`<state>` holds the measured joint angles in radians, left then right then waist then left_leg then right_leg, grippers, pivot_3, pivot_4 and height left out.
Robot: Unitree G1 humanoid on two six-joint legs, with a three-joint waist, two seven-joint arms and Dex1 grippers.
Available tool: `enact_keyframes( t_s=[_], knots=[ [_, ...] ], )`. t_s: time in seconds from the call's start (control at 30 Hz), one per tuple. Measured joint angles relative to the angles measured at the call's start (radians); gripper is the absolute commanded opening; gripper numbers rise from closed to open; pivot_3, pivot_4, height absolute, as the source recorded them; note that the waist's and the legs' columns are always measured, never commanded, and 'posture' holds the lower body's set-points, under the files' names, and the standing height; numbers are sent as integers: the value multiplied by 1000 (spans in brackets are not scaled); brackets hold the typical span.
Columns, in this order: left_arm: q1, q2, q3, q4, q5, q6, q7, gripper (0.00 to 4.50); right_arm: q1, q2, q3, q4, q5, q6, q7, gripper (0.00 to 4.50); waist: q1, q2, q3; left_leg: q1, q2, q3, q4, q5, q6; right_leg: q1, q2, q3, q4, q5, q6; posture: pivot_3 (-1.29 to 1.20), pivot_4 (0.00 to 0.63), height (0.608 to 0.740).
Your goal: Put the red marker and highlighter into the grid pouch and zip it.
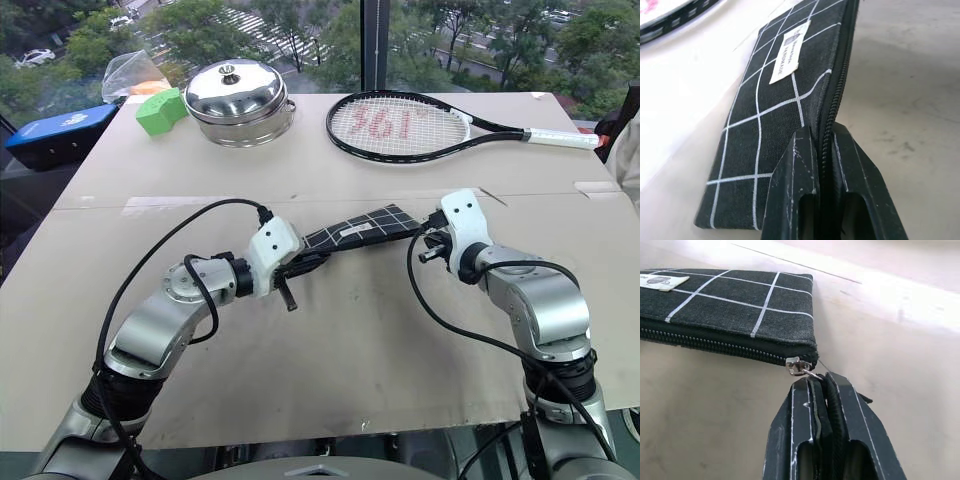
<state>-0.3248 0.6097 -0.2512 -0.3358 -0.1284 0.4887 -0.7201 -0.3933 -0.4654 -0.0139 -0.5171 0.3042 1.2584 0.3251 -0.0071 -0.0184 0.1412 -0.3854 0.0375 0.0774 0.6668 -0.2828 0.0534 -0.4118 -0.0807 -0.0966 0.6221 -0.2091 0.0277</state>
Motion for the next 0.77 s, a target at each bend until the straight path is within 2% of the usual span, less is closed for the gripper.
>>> enact_keyframes(
  t_s=[0.03, 0.13, 0.23, 0.27, 0.3, 0.37, 0.43, 0.53, 0.67, 0.77],
  knots=[
    [-11, 8, -18, 34, 24, -64, -15, 0, 19, -18, 1, -19, 4, -10, 8, 35, 1, 0, 0, 0, 0, 0, 0, 0, 0, 0, 0, 0, 0, 0, 0, 0, 150, 740],
    [-22, 16, -27, 115, 26, -205, -88, 1082, 97, -80, -4, -67, 14, -76, 53, 943, 12, 0, 0, -1, 0, 1, 0, 0, 1, 0, -1, -2, -2, -1, -2, 0, 150, 740],
    [10, 32, 14, 172, -14, -280, -154, 2434, 220, -135, -34, -98, 24, -158, 114, 2344, 20, 0, 0, -2, 0, 1, 0, -1, 2, -1, -1, -1, -4, -1, -1, 0, 150, 740],
    [36, 35, 49, 163, -73, -255, -182, 3019, 261, -140, -77, -105, 45, -196, 145, 2938, 20, 0, 0, -4, 0, 1, 1, -1, 2, -1, -1, -1, -5, 0, 0, 0, 150, 740],
    [64, 43, 86, 144, -125, -227, -201, 3449, 298, -140, -126, -121, 64, -219, 169, 3395, 20, 0, 0, -4, 1, 0, 1, -1, 2, -1, -1, 0, -5, 0, 1, 0, 150, 740],
    [185, 94, 239, 55, -349, -46, -245, 4444, 447, -153, -332, -172, 154, -325, 300, 4427, 19, 0, 0, -5, 1, -3, 1, -1, 1, -1, -2, -1, -5, -2, 4, 0, 150, 740],
    [289, 152, 375, 11, -456, 48, -260, 4444, 575, -195, -498, -179, 191, -410, 409, 4427, 21, 1, 0, -3, 1, -3, 1, -1, 0, 2, -2, -1, -5, -3, 5, 0, 150, 740],
    [390, 160, 460, -69, -516, 78, -259, 4444, 698, -211, -594, -184, 226, -511, 531, 4427, 24, 1, 0, 0, 0, -3, 2, -3, 2, 3, -3, -1, -6, -7, 5, 0, 150, 740],
    [641, 193, 626, -139, -543, 94, -279, 4444, 906, -211, -804, -125, 257, -715, 751, 4427, 23, 2, 1, 2, 0, -2, 2, -5, -1, 4, -8, 0, -6, -8, 4, 0, 150, 740],
    [653, 198, 642, -167, -551, 97, -282, 4444, 921, -213, -823, -108, 268, -771, 794, 4427, 24, 5, 3, 2, 1, -3, 2, -6, -2, 3, -8, 0, -5, -8, 4, 0, 150, 740]
  ],
)
